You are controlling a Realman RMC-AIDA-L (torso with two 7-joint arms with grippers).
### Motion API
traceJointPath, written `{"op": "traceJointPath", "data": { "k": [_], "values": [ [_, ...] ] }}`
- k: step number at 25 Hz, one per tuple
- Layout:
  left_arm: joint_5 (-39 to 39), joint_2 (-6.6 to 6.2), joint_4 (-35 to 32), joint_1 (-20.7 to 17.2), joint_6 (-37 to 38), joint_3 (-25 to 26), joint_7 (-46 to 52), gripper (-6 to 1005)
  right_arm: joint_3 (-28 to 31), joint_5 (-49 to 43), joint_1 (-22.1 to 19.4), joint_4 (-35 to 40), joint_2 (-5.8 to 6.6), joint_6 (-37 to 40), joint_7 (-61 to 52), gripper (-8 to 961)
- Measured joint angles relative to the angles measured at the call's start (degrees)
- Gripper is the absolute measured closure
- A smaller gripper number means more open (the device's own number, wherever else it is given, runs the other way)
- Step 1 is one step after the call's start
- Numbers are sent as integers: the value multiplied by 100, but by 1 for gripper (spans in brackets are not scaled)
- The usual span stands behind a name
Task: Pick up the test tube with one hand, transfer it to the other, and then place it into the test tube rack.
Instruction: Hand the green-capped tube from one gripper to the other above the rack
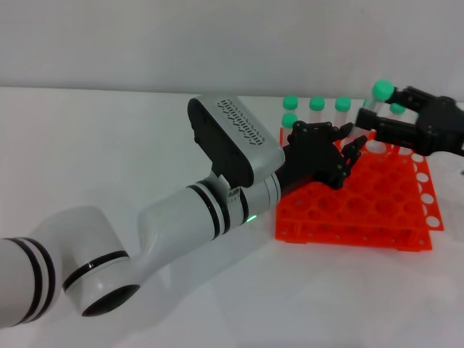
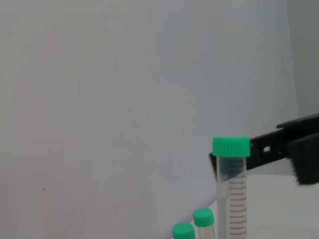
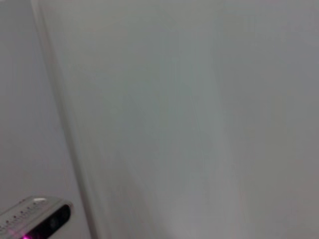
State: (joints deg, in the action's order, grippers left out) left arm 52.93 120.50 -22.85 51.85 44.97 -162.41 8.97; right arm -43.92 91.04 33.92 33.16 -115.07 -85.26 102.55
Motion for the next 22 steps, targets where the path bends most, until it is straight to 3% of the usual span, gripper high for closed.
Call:
{"op": "traceJointPath", "data": {
  "k": [6, 19, 22],
  "values": [
    [-29, 0, -1, 0, 0, -21, -1, 799, -50, 5, 241, -327, -2, 207, -4, 112],
    [-37, 9, -20, -79, 3, -3, -1, 797, -19, 42, 209, -325, 7, 316, -3, 305],
    [-41, 9, -18, -80, 3, -3, -1, 798, -30, 39, 209, -315, 9, 325, 8, 440]
  ]
}}
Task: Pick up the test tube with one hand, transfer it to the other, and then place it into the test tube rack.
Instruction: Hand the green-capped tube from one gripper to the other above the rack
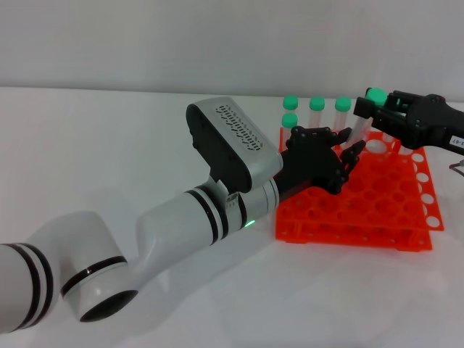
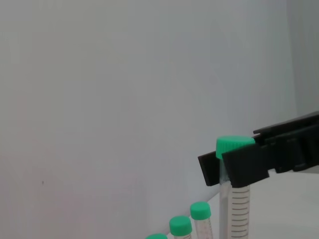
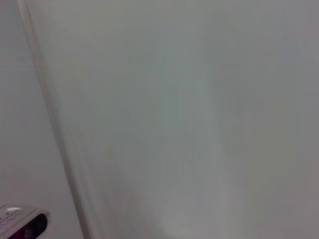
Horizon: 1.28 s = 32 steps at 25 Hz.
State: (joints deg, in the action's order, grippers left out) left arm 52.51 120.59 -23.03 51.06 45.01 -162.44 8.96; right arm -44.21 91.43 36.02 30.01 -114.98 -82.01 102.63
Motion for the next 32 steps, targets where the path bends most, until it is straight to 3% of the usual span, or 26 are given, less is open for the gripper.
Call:
{"op": "traceJointPath", "data": {
  "k": [3, 8, 32],
  "values": [
    [0, 0, 7, 0, 0, 0, 0, 799, 3, -3, 1, 0, 3, 50, 1, 575],
    [1, -1, -23, -24, 0, -8, -258, 794, -10, -19, 2, 2, 8, 129, -10, 664],
    [14, 5, -90, -279, 57, 28, -1101, 747, 41, 1, -16, 28, 46, 223, 7, 728]
  ]
}}
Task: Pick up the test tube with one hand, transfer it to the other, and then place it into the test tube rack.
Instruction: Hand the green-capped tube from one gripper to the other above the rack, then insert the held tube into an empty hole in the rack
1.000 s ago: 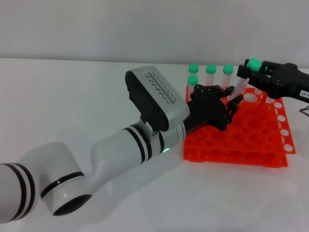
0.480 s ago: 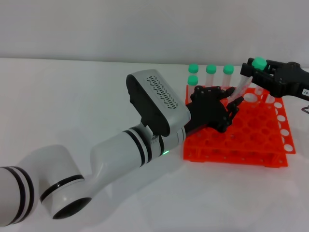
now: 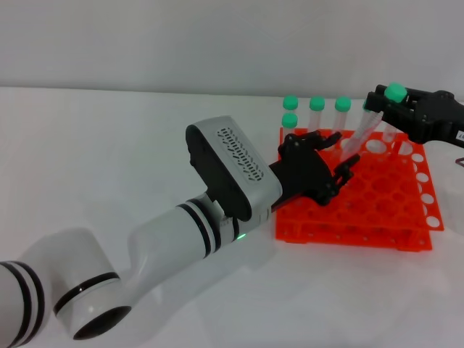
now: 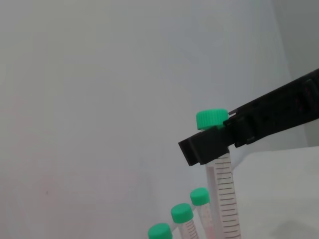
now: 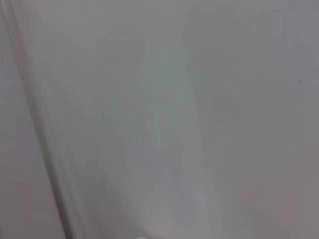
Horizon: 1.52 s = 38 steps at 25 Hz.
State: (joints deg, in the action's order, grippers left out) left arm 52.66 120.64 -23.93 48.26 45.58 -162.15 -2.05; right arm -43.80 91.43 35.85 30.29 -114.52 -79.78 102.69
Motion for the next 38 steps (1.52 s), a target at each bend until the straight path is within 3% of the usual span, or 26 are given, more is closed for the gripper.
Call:
{"op": "traceJointPath", "data": {
  "k": [1, 8, 12, 21, 28, 38],
  "values": [
    [8, 1, 1, -3, 3, 0, -1, 743, 3, 2, 0, 2, 0, 6, 1, 731],
    [19, 4, 13, -67, 13, 28, -7, 449, 190, 34, 0, 4, 1, 37, 12, 743],
    [17, 4, 2, -357, 189, 290, -17, 312, 300, 139, 0, 11, 6, 65, 61, 743],
    [52, -15, -20, -1573, 1654, 562, 19, 180, 190, 137, 207, 157, -44, 190, 122, 743],
    [412, -51, 70, -2786, 2611, 1121, 338, 156, -598, 181, 509, 89, -128, 1045, 346, 743],
    [790, -67, 559, -3228, 2900, 1133, 701, 158, -1364, 635, 750, -409, -168, 1738, 721, 743]
  ]
}}
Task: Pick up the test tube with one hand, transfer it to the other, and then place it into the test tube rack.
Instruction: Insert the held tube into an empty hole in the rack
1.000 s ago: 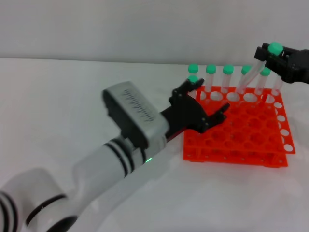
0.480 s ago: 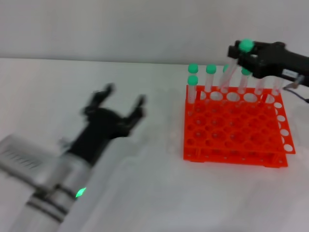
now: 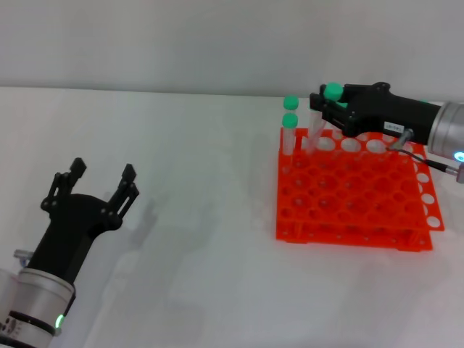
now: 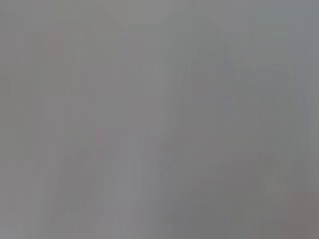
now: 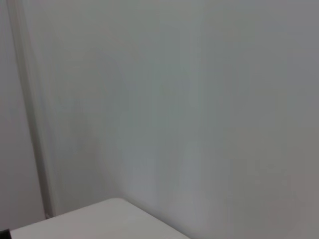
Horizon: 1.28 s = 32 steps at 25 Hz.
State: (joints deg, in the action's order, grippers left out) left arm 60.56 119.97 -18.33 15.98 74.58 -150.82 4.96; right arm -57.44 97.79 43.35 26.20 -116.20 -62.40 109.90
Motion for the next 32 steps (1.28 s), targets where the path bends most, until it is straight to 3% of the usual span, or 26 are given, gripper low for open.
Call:
{"op": "traceJointPath", "data": {
  "k": [9, 24, 32],
  "values": [
    [35, 8, 14, 50, -119, -2, 28, 159, -643, 493, 50, -20, 1, 548, 138, 744],
    [50, 3, 14, 50, -119, 9, 32, 158, -1138, 489, 60, -28, 25, 845, 39, 744],
    [53, 0, 14, 55, -119, 9, 32, 158, -1116, 488, 22, 18, 47, 855, -58, 744]
  ]
}}
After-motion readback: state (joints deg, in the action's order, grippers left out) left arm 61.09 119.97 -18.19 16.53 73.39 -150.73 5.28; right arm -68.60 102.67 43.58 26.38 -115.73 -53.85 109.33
